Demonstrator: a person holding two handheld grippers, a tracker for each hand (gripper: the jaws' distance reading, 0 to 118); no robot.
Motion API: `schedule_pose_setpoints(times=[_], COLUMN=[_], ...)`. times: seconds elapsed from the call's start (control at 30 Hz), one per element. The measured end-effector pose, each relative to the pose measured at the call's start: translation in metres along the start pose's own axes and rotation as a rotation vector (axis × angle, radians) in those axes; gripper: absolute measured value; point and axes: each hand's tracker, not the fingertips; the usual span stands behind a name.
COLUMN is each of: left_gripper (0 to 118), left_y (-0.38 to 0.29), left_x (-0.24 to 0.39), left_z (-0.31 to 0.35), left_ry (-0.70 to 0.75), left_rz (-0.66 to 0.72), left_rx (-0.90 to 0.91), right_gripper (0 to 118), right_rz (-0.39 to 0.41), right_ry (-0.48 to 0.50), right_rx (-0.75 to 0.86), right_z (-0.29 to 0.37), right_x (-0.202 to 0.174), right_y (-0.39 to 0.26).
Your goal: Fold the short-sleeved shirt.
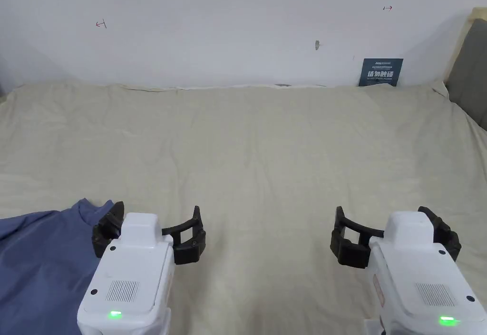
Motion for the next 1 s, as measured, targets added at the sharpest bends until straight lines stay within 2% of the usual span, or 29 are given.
schedule_pose_setpoints(times=[0.33,0.43,0.5,0.57,0.67,0.77,0.8,0.83,0.87,0.9,1.0], left_gripper=[118,118,118,118,118,118,118,118,118,118,118], left_y=[0.003,0.004,0.009,0.014,0.011,-0.008,0.002,0.003,0.004,0.009,0.038], left_x=[-0.002,-0.003,-0.008,-0.021,-0.047,-0.062,-0.053,-0.053,-0.054,-0.054,-0.048], left_z=[-0.001,-0.001,-0.004,-0.008,-0.011,-0.014,-0.005,-0.004,-0.003,-0.001,0.007], left_ry=[0.002,-0.004,-0.016,-0.069,-0.169,-0.243,-0.263,-0.258,-0.232,-0.186,-0.106], left_rz=[-0.003,0.019,0.153,0.42,1.023,1.495,1.584,1.621,1.608,1.533,1.09], left_rx=[0.002,-0.001,-0.027,-0.062,-0.076,-0.079,-0.082,-0.08,-0.073,-0.076,-0.053], right_gripper=[118,118,118,118,118,118,118,118,118,118,118], right_rz=[0.024,0.073,0.187,0.358,0.715,1.036,1.1,1.124,1.073,1.001,0.683], right_ry=[-0.003,-0.015,-0.05,-0.12,-0.28,-0.42,-0.449,-0.461,-0.44,-0.406,-0.291], right_rx=[0.007,0.018,0.031,0.063,0.211,0.39,0.436,0.458,0.436,0.401,0.25], right_z=[0.0,0.004,0.008,0.008,0.013,0.019,0.02,0.02,0.021,0.022,0.021], right_x=[0.003,-0.003,-0.014,-0.025,-0.047,-0.065,-0.068,-0.068,-0.065,-0.062,-0.043], right_y=[0.0,0.007,0.017,0.021,0.02,0.005,0.001,-0.001,-0.001,0.004,0.02])
